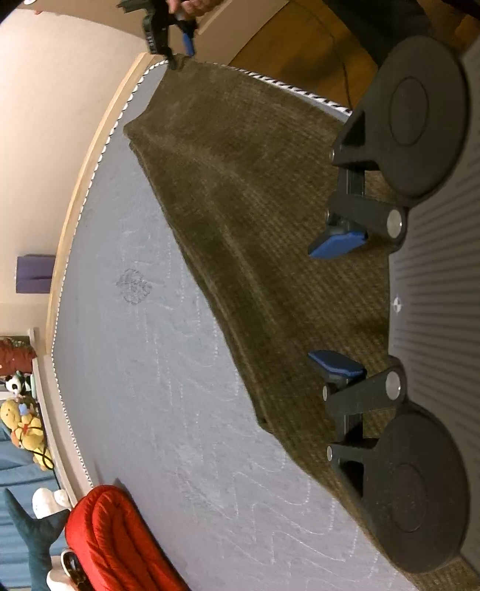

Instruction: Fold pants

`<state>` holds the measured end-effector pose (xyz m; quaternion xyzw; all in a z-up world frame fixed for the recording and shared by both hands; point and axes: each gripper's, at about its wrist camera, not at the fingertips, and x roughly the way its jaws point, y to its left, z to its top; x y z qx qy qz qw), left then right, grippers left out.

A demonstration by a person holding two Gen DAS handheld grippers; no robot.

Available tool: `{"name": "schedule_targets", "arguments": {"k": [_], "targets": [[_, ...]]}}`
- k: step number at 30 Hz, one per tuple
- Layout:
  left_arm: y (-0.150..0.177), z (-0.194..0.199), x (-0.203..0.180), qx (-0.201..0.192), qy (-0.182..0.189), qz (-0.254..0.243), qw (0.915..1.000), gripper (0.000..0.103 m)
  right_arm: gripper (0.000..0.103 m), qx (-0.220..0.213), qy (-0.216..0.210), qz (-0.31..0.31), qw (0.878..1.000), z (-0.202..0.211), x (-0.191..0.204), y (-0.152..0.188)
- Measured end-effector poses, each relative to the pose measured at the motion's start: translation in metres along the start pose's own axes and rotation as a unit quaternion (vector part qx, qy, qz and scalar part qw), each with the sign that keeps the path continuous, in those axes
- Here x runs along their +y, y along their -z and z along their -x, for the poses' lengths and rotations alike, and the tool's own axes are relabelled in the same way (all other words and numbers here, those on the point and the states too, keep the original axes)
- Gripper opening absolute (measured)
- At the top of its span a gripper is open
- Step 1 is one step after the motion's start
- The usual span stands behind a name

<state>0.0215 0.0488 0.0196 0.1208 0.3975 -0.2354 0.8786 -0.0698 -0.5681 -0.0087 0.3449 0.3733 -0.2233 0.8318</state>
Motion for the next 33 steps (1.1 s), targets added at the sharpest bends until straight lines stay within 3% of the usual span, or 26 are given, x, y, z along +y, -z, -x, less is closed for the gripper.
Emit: {"name": "schedule_targets", "arguments": {"k": [9,15,17,19,21,30,33], "targets": [[-0.013,-0.018,0.001,0.011,-0.003,0.013,0.9999,0.062,0.058,0.014,-0.053,-0.048,0.997,-0.016,-0.018,-0.004],[-0.012,-0.023,-0.004,0.014,-0.006,-0.001,0.9999,0.066,0.060,0.008,-0.046,-0.049,0.998,-0.022,-0.013,-0.004],[-0.012,-0.023,-0.004,0.014,-0.007,-0.001,0.9999,0.066,0.043,-0.002,-0.032,-0.048,0.998,-0.023,-0.014,-0.004],[-0.012,-0.023,-0.003,0.014,-0.008,0.000,0.9999,0.066,0.036,-0.009,-0.015,-0.053,0.998,-0.021,-0.013,-0.001],[-0.013,-0.022,-0.002,0.011,-0.009,0.002,0.9999,0.066,0.016,-0.022,-0.021,-0.051,0.998,-0.016,-0.011,0.000],[-0.011,-0.015,0.002,0.003,-0.011,0.008,0.9999,0.066,0.013,-0.086,-0.039,-0.049,0.994,0.024,0.021,0.000],[-0.010,-0.011,0.012,-0.002,-0.020,0.023,0.9995,0.066,0.013,-0.133,-0.032,0.006,0.991,0.048,0.056,0.010]]}}
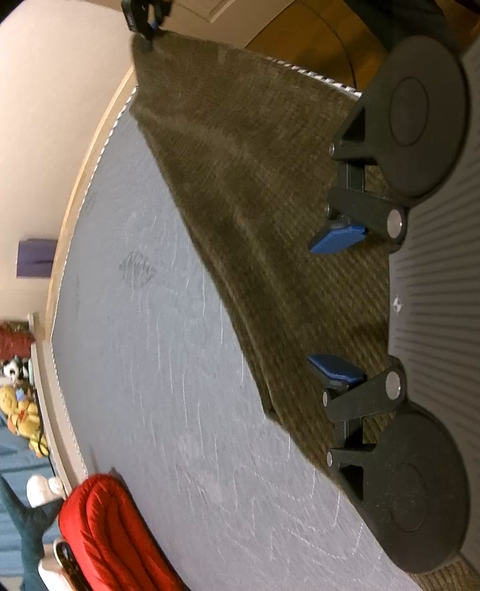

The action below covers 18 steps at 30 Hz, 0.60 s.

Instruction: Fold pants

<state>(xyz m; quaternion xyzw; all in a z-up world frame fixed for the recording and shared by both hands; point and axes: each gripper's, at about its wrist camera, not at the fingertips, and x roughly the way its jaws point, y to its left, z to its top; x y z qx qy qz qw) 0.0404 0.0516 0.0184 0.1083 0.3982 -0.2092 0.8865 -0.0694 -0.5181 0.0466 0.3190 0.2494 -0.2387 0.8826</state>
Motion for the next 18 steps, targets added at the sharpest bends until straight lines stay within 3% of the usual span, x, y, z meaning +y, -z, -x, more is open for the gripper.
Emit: {"name": "schedule_targets", "arguments": {"k": [2,5,8,9,11,14,15,16,17,18], "targets": [[-0.001,0.004,0.013,-0.008,-0.010,0.021,0.9997,0.066,0.013,-0.056,-0.014,0.091,0.994,0.028,0.051,0.014],[-0.002,0.014,0.047,-0.022,-0.030,0.075,0.9965,0.066,0.013,-0.128,-0.076,0.257,0.955,0.070,0.139,0.073],[0.002,0.025,0.084,-0.032,-0.054,0.133,0.9891,0.066,0.013,-0.161,-0.156,0.407,0.886,0.105,0.214,0.162],[0.005,0.028,0.098,-0.032,-0.063,0.155,0.9854,0.066,0.013,-0.157,-0.185,0.457,0.856,0.115,0.236,0.203],[0.013,0.032,0.120,-0.028,-0.075,0.187,0.9790,0.066,0.014,-0.121,-0.223,0.538,0.804,0.121,0.263,0.272],[0.026,0.037,0.143,-0.017,-0.081,0.225,0.9709,0.066,0.014,-0.053,-0.260,0.628,0.731,0.117,0.271,0.369],[0.030,0.038,0.148,-0.013,-0.078,0.234,0.9689,0.066,0.014,-0.022,-0.266,0.652,0.710,0.115,0.270,0.392],[0.032,0.040,0.151,-0.011,-0.075,0.241,0.9676,0.066,0.021,0.012,-0.276,0.671,0.688,0.115,0.266,0.411],[0.035,0.041,0.152,-0.010,-0.069,0.246,0.9668,0.066,0.025,0.018,-0.278,0.681,0.677,0.119,0.264,0.419],[0.036,0.041,0.153,-0.008,-0.060,0.249,0.9665,0.066,0.027,-0.007,-0.274,0.690,0.670,0.124,0.260,0.423]]}}
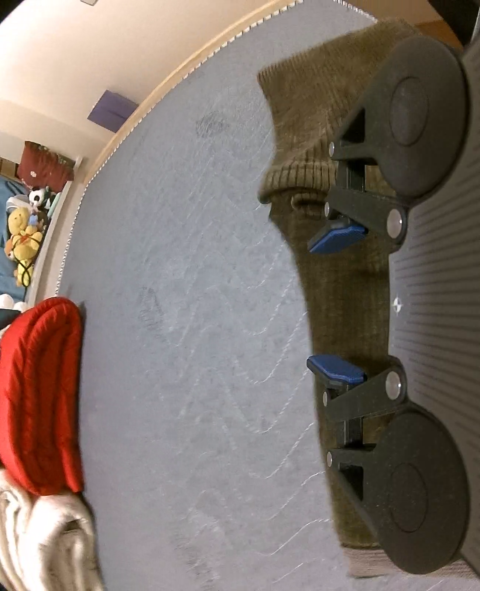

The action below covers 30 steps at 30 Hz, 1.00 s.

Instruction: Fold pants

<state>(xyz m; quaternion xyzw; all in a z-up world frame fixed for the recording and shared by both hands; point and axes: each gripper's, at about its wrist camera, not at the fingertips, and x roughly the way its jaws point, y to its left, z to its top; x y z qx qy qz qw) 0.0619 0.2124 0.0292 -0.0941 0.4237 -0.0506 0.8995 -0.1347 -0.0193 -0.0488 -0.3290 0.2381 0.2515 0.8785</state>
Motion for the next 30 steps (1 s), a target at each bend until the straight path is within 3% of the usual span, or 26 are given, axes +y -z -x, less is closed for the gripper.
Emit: {"name": "schedule_targets", "arguments": {"k": [2,4,8,12,14,20,21,22,23,26,28,30], "targets": [[0.003,0.000,-0.001,0.008,0.015,0.003,0.9999,0.066,0.033,-0.031,-0.038,0.003,0.999,0.015,-0.008,-0.002],[0.003,-0.004,-0.006,0.014,0.031,0.004,0.9994,0.066,0.037,-0.064,-0.076,-0.047,0.994,0.031,-0.027,-0.003],[0.003,-0.020,-0.024,0.034,0.074,0.013,0.9966,0.066,0.051,-0.107,-0.090,-0.113,0.984,0.046,-0.058,-0.001],[0.004,-0.046,-0.045,0.063,0.111,0.014,0.9917,0.066,0.056,-0.083,-0.075,-0.148,0.983,0.036,-0.068,0.014],[0.006,-0.061,-0.054,0.077,0.110,0.008,0.9909,0.074,0.059,-0.065,-0.075,-0.179,0.979,0.023,-0.072,0.020],[0.006,-0.089,-0.071,0.092,0.093,-0.016,0.9912,0.074,0.061,0.009,-0.110,-0.266,0.958,-0.013,-0.084,0.037],[0.006,-0.090,-0.072,0.091,0.087,-0.023,0.9918,0.071,0.061,0.011,-0.118,-0.280,0.953,-0.015,-0.087,0.038],[0.006,-0.092,-0.074,0.090,0.078,-0.034,0.9923,0.057,0.056,0.010,-0.125,-0.287,0.950,-0.017,-0.090,0.037],[0.006,-0.091,-0.076,0.089,0.071,-0.047,0.9924,0.036,0.046,0.007,-0.133,-0.289,0.948,-0.017,-0.090,0.037],[0.000,-0.077,-0.072,0.072,0.084,-0.047,0.9927,0.025,0.029,-0.005,-0.148,-0.279,0.949,-0.011,-0.088,0.036],[-0.001,-0.066,-0.072,0.050,0.091,-0.055,0.9930,0.023,0.028,-0.010,-0.149,-0.260,0.954,-0.009,-0.084,0.034],[0.002,-0.067,-0.071,0.053,0.085,-0.056,0.9934,0.025,0.028,-0.014,-0.145,-0.240,0.960,-0.007,-0.079,0.034]]}}
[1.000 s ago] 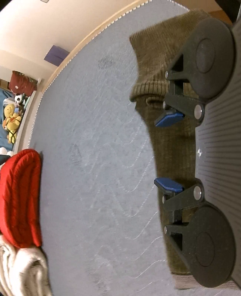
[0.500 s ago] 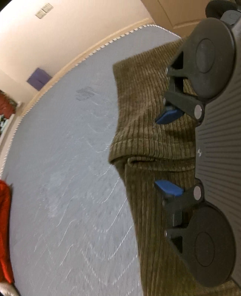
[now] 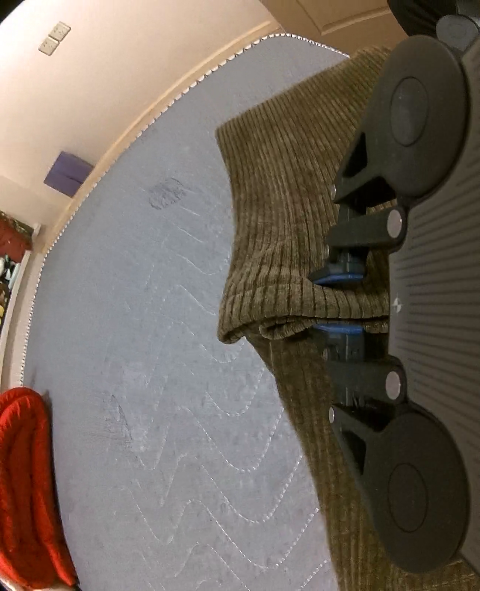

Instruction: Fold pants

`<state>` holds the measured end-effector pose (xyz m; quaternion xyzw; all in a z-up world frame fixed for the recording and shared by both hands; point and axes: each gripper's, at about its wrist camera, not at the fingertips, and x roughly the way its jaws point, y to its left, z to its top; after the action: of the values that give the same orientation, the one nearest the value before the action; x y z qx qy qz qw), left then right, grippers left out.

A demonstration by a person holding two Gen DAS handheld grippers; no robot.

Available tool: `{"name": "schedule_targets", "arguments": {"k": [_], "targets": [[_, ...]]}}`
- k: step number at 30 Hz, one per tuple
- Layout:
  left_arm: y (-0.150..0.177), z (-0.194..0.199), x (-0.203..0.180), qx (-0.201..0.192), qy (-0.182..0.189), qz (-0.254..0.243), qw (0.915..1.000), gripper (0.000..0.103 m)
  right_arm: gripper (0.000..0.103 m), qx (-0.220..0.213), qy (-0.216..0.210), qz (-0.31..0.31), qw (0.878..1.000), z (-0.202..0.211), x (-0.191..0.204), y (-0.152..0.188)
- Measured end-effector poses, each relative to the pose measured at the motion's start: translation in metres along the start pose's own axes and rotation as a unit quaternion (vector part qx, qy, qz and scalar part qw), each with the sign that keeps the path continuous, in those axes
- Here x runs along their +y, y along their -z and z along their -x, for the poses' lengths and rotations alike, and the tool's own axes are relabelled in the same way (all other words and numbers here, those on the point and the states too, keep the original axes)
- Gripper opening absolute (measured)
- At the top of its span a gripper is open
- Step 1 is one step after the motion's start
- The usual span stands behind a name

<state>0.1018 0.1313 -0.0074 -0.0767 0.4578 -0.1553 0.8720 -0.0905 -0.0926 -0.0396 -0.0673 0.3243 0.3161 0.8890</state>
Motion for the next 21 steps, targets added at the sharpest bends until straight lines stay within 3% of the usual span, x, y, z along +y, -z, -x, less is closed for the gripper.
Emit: {"name": "schedule_targets", "arguments": {"k": [3,4,6,9,12,18,21], "targets": [[0.005,-0.011,-0.002,0.020,-0.041,-0.021,0.9987,0.049,0.028,0.000,0.000,0.000,1.000,0.000,-0.003,0.000],[0.004,-0.007,-0.005,0.007,-0.056,-0.035,0.9978,0.056,0.028,-0.002,0.000,-0.004,1.000,0.004,-0.006,0.000],[0.000,0.006,-0.013,-0.033,-0.082,-0.056,0.9946,0.060,0.028,-0.011,0.005,-0.016,1.000,0.013,-0.010,-0.001],[-0.002,0.024,-0.023,-0.094,-0.106,-0.075,0.9870,0.060,0.028,-0.038,0.028,-0.029,0.998,0.026,-0.015,-0.005],[-0.002,0.029,-0.033,-0.117,-0.082,-0.076,0.9868,0.059,0.029,-0.081,0.059,-0.033,0.994,0.043,-0.021,-0.005],[0.011,0.019,-0.059,-0.119,-0.049,-0.136,0.9823,0.039,0.035,-0.150,0.152,-0.056,0.975,0.071,-0.044,-0.005],[0.012,0.000,-0.057,-0.080,-0.049,-0.135,0.9865,0.026,0.040,-0.149,0.215,-0.115,0.958,0.082,-0.072,-0.002]]}}
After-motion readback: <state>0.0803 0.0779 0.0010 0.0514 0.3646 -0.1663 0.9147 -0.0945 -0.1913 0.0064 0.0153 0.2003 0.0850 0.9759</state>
